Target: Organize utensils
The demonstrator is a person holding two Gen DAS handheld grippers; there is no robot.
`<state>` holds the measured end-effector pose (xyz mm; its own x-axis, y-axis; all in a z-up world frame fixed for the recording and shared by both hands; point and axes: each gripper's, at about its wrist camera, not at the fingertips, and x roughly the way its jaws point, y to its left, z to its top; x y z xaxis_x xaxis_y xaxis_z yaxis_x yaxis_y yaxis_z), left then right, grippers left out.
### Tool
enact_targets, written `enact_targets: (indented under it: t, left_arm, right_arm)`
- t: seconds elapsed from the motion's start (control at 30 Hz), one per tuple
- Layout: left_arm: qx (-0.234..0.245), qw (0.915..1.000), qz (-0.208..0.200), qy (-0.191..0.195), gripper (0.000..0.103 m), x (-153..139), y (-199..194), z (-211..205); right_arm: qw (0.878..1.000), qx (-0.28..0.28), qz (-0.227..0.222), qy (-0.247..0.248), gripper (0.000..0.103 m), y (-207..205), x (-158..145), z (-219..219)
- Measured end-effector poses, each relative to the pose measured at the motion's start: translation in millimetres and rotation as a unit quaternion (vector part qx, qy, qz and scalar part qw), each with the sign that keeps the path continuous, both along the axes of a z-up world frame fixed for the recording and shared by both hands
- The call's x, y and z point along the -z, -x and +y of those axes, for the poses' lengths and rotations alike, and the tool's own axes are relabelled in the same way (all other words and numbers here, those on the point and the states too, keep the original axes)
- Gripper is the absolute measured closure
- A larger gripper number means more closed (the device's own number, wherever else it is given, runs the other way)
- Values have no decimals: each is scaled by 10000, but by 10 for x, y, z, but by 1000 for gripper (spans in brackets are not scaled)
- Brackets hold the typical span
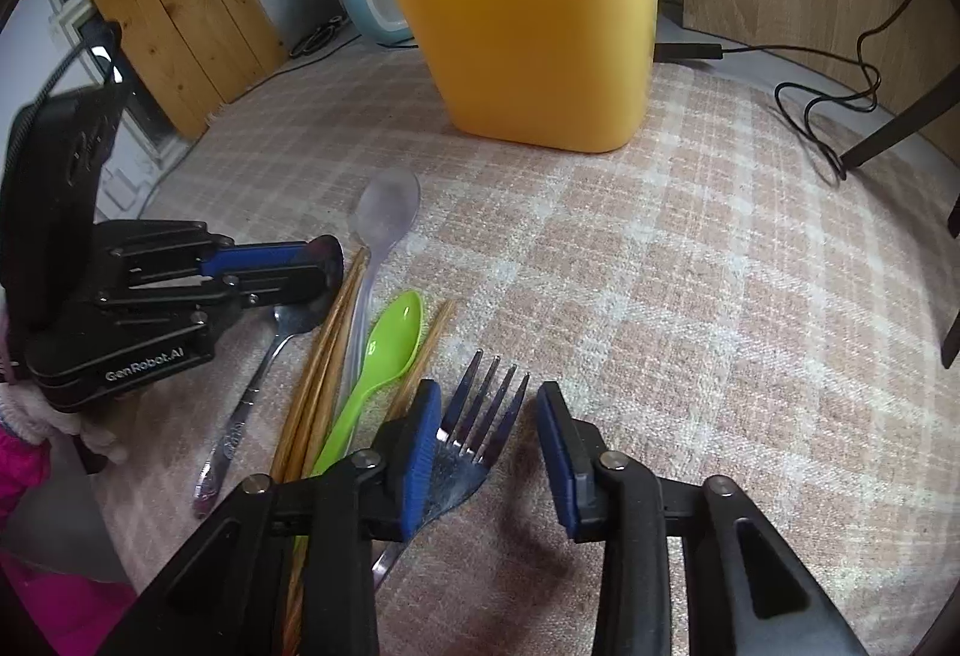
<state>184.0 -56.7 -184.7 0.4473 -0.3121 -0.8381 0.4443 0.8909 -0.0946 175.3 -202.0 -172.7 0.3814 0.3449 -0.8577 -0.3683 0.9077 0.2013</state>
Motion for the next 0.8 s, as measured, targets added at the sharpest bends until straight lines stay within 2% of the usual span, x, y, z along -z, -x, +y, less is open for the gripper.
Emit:
enact_targets:
  t: [0.17,0.43,0.57,0.8]
  left_arm:
    - [-52,9998,91,175,98,-18,-12,42]
    - [-5,9991,238,346,100,-54,39,63]
    - [91,9986,380,351,100,-24,54,9]
    - [206,9988,379,216,100,-9,7,-69]
  right_arm:
    - [9999,39,-13,103,79,-29,-11,85]
    - [9998,64,113,-118,93,-32,-61,67]
    - [9997,-40,195,-125,93,-33,-44,104]
    - [9994,-229,261,18,97,-59,-44,213]
